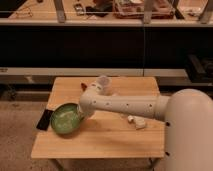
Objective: Drag the ceramic bowl in a circle
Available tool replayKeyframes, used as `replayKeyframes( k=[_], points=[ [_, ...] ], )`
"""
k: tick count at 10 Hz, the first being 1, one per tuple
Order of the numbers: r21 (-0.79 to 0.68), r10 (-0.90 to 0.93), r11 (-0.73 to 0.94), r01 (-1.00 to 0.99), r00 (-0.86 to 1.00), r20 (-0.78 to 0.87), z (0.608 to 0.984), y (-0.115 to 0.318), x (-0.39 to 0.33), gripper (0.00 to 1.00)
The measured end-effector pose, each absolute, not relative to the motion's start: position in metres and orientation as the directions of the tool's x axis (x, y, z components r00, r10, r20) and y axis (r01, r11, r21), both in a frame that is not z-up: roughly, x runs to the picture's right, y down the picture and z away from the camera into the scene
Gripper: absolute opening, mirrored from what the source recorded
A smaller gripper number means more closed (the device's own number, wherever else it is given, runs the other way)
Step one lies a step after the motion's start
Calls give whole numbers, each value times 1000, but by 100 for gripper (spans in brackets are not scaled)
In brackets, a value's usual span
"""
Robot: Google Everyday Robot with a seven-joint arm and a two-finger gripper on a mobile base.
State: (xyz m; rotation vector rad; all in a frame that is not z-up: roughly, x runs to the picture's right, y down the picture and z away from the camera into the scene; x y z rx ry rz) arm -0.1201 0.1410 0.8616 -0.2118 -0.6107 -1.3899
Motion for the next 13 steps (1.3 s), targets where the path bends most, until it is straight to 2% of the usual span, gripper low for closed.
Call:
replayKeyframes(
  k=[3,5,8,13],
  points=[
    [97,-828,279,955,187,529,882,124,-62,0],
    [19,-818,321,947,267,509,875,120,-14,0],
    [-63,-794,318,946,302,527,845,158,36,0],
    [-23,-784,209,978,182,594,768,228,35,0]
  ],
)
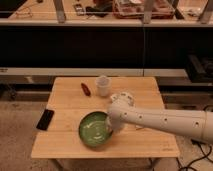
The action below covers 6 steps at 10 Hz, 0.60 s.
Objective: Drag the ceramic bowl in a circle
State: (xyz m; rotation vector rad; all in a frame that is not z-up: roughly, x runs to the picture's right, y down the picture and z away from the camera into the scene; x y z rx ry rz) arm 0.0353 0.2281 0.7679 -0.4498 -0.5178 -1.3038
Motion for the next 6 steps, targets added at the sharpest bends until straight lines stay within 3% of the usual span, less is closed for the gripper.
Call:
replayKeyframes(
  k=[3,6],
  points=[
    [32,-790,93,995,54,611,743,258,5,0],
    [96,-789,43,994,-25,613,762,269,-49,0]
  ],
)
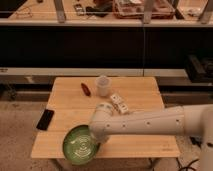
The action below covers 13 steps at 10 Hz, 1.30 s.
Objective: Drag the ceramic bowl in a circle
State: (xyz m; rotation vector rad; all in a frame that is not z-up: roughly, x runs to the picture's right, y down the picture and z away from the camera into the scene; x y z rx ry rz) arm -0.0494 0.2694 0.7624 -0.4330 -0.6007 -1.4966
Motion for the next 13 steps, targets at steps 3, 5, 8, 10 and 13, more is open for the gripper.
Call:
replayKeyframes(
  k=[3,5,8,10,13],
  points=[
    [176,-818,97,980,-22,575,803,231,-112,0],
    [212,-847,142,967,7,531,823,187,-129,0],
    [171,-846,211,962,92,525,856,158,-102,0],
    [122,-829,281,952,177,531,870,149,-69,0],
    [49,-821,354,934,285,495,853,143,-9,0]
  ],
)
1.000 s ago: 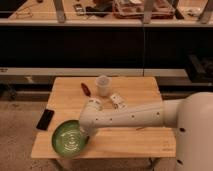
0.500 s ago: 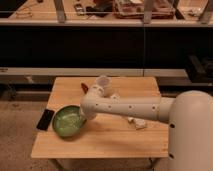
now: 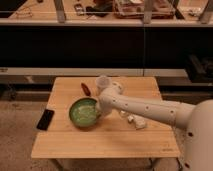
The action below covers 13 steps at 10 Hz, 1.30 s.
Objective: Drag the ceramic bowl in a circle
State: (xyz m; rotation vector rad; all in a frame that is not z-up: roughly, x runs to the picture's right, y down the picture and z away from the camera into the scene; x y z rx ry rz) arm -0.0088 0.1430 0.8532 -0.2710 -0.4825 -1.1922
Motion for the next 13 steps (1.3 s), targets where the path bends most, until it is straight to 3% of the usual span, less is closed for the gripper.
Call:
replayKeyframes(
  k=[4,6,10,13],
  points=[
    [-78,-798,309,948,302,522,780,229,60,0],
    [-71,-791,288,955,279,545,758,254,58,0],
    [74,-803,191,979,112,585,713,273,-2,0],
    [195,-799,117,974,-25,600,708,279,-67,0]
  ],
)
